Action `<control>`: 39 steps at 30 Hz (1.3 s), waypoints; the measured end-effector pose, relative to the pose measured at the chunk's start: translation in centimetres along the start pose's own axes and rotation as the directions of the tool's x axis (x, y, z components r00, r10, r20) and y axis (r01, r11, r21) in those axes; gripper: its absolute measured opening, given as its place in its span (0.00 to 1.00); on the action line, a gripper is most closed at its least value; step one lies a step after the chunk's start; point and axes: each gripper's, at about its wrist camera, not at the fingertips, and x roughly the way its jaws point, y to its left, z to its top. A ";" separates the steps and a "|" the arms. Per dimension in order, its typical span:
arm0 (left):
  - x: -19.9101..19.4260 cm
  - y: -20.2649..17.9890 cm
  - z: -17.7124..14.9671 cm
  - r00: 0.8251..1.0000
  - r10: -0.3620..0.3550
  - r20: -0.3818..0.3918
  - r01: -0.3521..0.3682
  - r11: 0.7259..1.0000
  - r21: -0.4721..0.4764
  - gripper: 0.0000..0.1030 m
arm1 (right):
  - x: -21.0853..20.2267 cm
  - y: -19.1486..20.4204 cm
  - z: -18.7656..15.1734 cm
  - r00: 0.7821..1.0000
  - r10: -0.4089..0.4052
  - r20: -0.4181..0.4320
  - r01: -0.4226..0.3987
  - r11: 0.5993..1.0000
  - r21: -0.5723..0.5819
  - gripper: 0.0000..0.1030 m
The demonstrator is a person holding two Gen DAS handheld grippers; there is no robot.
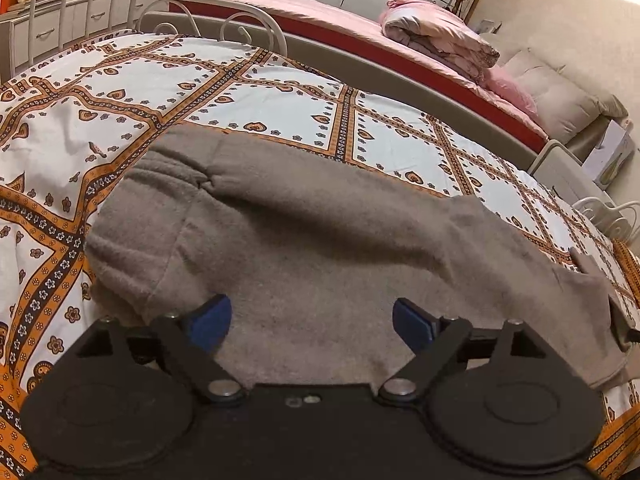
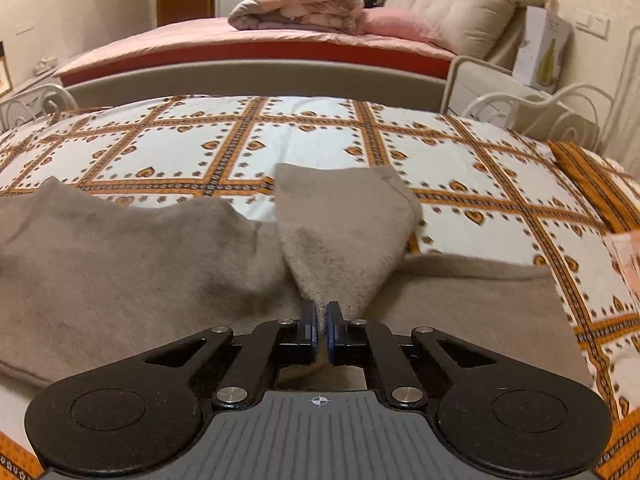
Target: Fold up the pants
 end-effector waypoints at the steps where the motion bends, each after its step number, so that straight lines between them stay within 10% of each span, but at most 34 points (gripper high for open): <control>1: 0.0 0.0 0.0 1.000 0.001 0.000 -0.001 1.000 0.001 0.79 | -0.1 -0.3 -0.2 1.000 -0.001 -0.004 0.001 1.000 0.007 0.05; 16: 0.3 -0.7 0.0 1.000 0.027 -0.007 -0.027 0.999 0.036 0.82 | -1.7 -1.2 -2.0 0.999 0.019 0.033 -0.018 0.999 -0.043 0.06; 39: 1.3 -2.0 0.0 0.997 0.063 -0.034 -0.058 0.990 0.130 0.91 | 6.0 0.8 5.0 0.999 0.035 0.009 -0.033 0.983 -0.182 0.07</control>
